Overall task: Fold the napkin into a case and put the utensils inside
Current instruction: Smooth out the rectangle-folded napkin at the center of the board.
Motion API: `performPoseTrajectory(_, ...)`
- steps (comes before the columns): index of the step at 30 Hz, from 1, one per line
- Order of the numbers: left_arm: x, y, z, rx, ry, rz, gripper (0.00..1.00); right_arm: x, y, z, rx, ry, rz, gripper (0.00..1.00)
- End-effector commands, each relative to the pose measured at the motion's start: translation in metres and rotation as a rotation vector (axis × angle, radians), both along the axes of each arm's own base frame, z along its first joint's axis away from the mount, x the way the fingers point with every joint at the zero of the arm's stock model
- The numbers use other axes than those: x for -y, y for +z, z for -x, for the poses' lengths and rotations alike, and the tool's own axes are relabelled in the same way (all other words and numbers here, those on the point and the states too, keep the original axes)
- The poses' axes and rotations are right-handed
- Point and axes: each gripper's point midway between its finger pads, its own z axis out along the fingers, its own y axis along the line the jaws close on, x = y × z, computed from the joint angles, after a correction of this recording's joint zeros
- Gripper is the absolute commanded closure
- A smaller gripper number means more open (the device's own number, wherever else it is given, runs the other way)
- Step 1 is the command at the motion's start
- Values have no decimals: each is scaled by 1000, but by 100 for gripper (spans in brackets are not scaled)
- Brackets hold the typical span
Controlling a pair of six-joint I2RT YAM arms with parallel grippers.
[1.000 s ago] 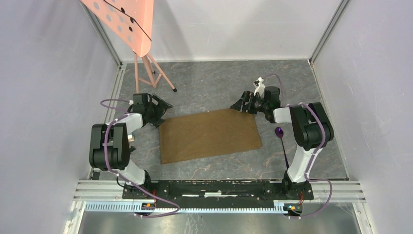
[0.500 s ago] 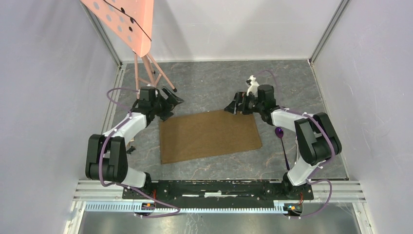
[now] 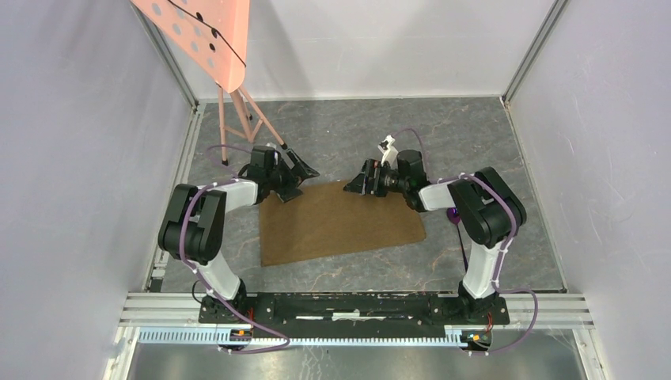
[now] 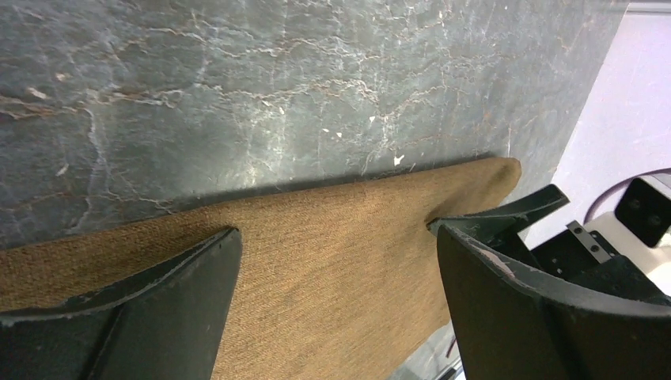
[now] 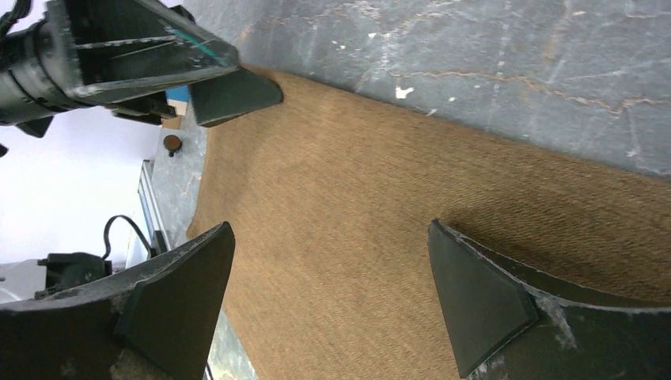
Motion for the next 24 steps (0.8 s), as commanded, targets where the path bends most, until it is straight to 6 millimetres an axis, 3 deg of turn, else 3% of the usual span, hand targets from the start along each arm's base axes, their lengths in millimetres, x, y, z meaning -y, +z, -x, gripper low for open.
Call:
performPoseTrajectory(1, -16, 0, -20, 25, 66, -19, 0, 0, -1, -24, 47, -21, -26, 2)
performPoseTrajectory(7, -57, -29, -11, -74, 135, -131, 0, 45, -33, -40, 4, -102, 31, 2)
performPoseTrajectory(13, -73, -39, -5, -109, 172, -150, 0, 98, -44, -50, -28, -178, 22, 2)
performPoseTrajectory(19, -84, -34, -4, -138, 188, -208, 0, 155, -55, -64, -51, -293, 77, 2)
performPoseTrajectory(24, -87, -10, -15, -112, 180, -231, 0, 184, -44, -78, -41, -349, 77, 2)
